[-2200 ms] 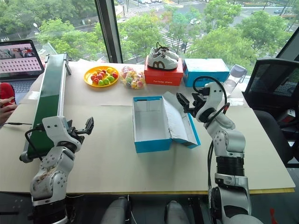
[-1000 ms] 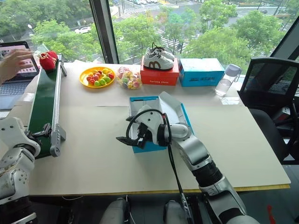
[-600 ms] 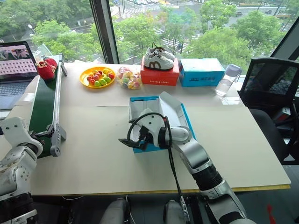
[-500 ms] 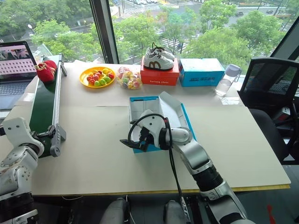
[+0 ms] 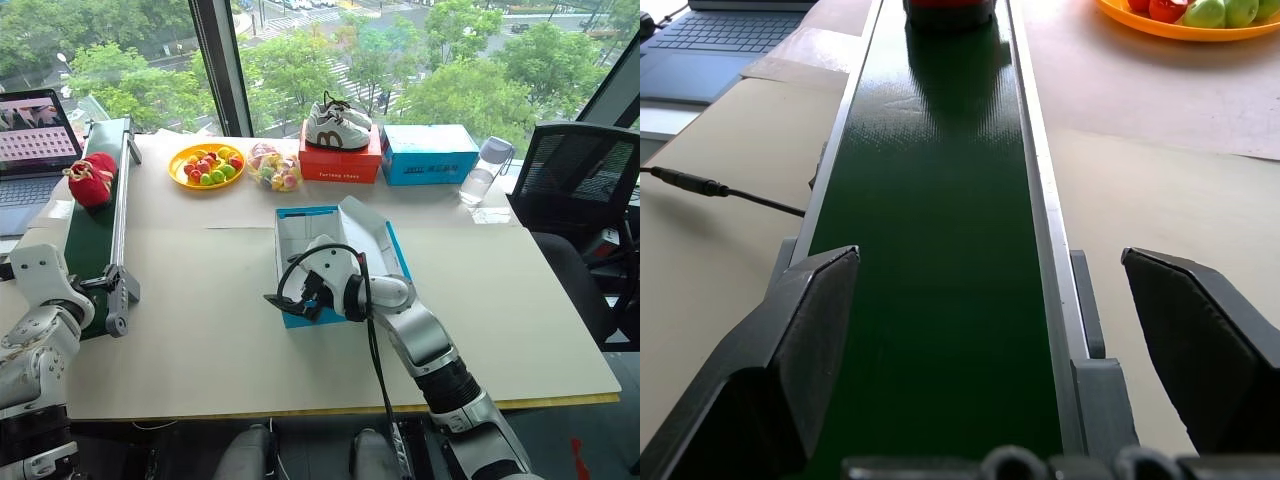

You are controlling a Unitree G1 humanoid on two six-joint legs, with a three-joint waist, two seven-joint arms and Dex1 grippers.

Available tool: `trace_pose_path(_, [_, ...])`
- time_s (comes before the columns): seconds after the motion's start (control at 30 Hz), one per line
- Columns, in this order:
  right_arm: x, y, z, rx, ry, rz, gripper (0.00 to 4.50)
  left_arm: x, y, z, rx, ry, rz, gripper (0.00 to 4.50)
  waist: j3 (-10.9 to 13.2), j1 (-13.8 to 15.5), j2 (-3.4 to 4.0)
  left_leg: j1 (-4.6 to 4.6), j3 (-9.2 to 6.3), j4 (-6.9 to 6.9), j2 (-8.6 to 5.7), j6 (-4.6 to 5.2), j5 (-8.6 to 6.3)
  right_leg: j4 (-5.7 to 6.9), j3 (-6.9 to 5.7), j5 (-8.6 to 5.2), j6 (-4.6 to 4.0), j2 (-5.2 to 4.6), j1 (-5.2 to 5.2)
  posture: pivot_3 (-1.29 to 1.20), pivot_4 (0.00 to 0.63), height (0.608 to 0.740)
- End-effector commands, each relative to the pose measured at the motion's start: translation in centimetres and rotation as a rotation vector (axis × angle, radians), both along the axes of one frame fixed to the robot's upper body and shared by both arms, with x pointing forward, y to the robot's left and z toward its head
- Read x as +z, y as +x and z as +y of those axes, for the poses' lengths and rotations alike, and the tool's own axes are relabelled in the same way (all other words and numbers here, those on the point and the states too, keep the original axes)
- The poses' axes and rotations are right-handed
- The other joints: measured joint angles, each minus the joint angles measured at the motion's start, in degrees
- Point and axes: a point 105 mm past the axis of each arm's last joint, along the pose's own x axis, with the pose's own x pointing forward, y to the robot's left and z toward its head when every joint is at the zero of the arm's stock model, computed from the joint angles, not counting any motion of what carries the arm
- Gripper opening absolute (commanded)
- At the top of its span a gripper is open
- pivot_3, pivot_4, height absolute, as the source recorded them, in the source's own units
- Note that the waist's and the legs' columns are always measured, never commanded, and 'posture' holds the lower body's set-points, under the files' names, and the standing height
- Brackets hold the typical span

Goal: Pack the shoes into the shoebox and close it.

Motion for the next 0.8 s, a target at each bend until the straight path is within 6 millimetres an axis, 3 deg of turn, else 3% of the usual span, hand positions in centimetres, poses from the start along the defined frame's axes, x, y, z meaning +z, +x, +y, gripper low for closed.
trace_pose_path(0.03, [1.4,0.3,-0.5,-0.024,0.035,-0.052,4.43,1.8,0.0,0.7,0.022,0.048,-0.053,4.5,0.0,0.0,0.0,0.0,0.0,0.0,0.0,0.0,0.0,-0.01,0.0,0.0,0.0,0.0,0.0,0.0,0.15,0.731])
trace_pose_path(0.8, [1.4,0.3,-0.4,-0.026,0.044,-0.049,4.43,0.7,-0.5,1.6,0.056,0.045,-0.009,4.5,0.0,0.0,0.0,0.0,0.0,0.0,0.0,0.0,0.0,-0.01,0.0,0.0,0.0,0.0,0.0,0.0,0.15,0.731])
